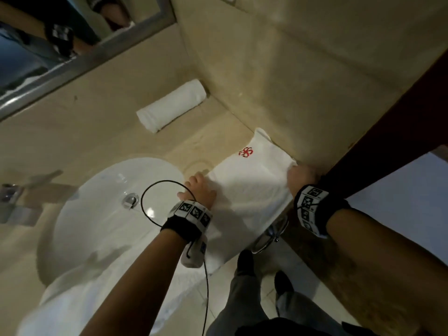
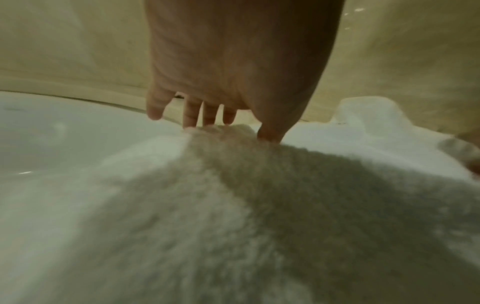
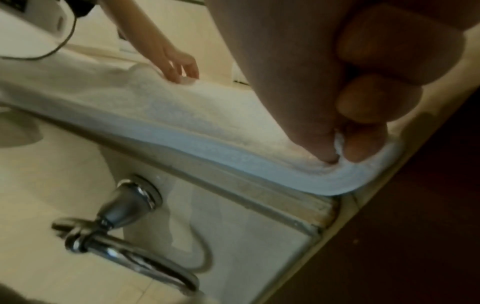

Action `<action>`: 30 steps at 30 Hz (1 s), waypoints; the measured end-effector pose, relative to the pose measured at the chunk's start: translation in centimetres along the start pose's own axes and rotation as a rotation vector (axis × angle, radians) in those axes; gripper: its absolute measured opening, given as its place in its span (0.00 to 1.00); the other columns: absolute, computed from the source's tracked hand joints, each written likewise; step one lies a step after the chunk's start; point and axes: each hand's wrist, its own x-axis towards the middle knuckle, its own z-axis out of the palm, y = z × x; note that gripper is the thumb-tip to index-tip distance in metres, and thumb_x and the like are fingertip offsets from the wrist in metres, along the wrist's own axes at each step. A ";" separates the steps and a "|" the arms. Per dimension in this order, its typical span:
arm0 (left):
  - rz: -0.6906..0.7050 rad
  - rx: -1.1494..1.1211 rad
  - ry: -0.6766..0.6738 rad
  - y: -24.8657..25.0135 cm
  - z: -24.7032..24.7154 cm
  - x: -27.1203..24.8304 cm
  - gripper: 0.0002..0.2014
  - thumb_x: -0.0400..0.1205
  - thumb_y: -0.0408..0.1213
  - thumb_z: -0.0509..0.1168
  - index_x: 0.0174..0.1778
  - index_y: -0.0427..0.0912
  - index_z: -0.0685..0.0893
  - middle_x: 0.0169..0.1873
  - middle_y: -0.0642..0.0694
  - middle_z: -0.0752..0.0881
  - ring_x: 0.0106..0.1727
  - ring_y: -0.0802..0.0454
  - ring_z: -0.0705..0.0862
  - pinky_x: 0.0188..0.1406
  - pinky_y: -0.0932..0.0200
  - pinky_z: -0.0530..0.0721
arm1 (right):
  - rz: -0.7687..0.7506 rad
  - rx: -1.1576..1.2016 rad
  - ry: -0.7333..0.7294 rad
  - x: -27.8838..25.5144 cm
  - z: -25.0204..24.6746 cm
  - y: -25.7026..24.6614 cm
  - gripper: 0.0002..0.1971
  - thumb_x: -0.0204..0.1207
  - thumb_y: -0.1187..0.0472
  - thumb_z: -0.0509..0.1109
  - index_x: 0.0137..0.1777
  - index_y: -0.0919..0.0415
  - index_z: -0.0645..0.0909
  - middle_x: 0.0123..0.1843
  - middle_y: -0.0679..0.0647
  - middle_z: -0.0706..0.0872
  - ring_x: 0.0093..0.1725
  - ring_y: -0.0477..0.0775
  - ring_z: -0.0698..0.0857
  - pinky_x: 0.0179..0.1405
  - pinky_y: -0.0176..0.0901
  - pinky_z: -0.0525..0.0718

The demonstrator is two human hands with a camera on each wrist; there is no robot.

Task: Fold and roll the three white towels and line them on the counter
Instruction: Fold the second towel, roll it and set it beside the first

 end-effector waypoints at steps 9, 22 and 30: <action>-0.243 -0.263 0.088 -6.8 -0.1 -4.2 0.26 0.80 0.42 0.63 0.72 0.37 0.67 0.70 0.38 0.71 0.72 0.39 0.69 0.66 0.44 0.70 | -0.155 -0.200 0.126 -1.8 -2.5 -0.9 0.16 0.80 0.71 0.54 0.60 0.60 0.79 0.61 0.54 0.83 0.58 0.56 0.84 0.22 0.39 0.66; -0.613 -0.364 0.072 -13.2 5.2 -18.3 0.27 0.81 0.40 0.57 0.77 0.42 0.61 0.79 0.45 0.62 0.79 0.46 0.61 0.74 0.45 0.65 | -0.620 0.352 0.249 -8.6 -2.6 -9.4 0.15 0.78 0.63 0.57 0.64 0.63 0.71 0.60 0.60 0.81 0.59 0.64 0.80 0.51 0.50 0.78; -0.856 -0.514 0.170 -20.2 6.5 -25.0 0.29 0.84 0.41 0.57 0.80 0.40 0.58 0.83 0.44 0.52 0.82 0.43 0.54 0.77 0.43 0.59 | -0.780 0.318 0.289 -13.0 -4.0 -16.1 0.19 0.78 0.62 0.58 0.69 0.60 0.69 0.68 0.57 0.75 0.67 0.60 0.72 0.64 0.52 0.72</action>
